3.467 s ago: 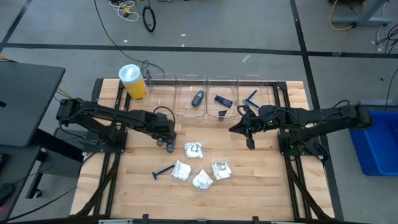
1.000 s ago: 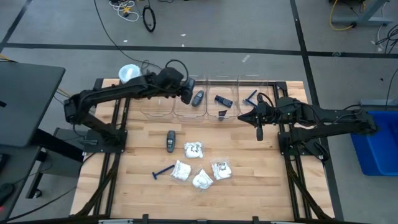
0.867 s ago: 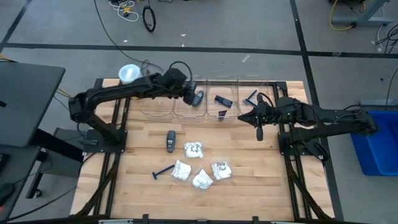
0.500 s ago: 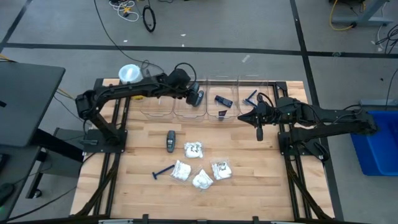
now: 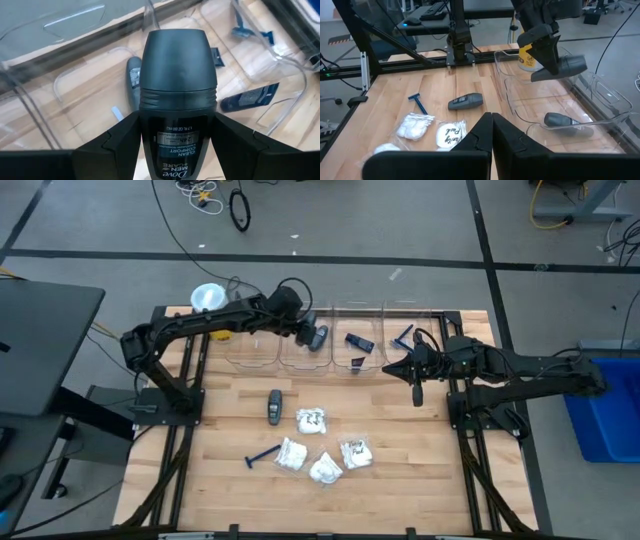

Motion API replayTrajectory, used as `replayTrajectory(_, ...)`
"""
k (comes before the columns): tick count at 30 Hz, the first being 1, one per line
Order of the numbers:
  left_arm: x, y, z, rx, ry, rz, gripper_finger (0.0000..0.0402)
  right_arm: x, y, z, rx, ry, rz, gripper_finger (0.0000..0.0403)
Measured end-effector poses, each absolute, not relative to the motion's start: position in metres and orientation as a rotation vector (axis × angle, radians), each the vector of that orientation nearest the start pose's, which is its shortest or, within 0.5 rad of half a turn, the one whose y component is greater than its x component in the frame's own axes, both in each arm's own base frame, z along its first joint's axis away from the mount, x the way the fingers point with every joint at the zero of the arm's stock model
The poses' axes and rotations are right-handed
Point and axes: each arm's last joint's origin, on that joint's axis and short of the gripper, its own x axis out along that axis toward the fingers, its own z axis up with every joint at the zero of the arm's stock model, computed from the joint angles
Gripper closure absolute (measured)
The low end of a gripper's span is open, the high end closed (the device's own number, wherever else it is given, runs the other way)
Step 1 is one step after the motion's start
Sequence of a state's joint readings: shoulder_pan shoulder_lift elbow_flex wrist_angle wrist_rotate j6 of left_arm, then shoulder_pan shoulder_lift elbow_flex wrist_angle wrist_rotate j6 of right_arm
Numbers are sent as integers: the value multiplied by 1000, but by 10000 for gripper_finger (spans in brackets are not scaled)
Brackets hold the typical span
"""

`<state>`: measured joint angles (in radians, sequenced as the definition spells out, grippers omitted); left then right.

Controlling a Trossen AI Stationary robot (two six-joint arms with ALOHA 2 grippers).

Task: Pick & Place Travel size toiletries
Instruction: Put the black deodorant into the middle left transparent bin

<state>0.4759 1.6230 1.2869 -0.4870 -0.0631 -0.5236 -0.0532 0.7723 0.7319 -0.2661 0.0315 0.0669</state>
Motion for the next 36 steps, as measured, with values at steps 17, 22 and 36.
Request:
replayTrajectory(17,306,160,268,-658,738,742,180,170,-10,309,70,304,-94,396)
replayTrajectory(22,308,160,263,-652,756,754,180,170,-10,309,70,303,-94,396)
replayTrajectory(36,322,165,229,-687,852,757,180,170,-9,309,85,302,-86,396)
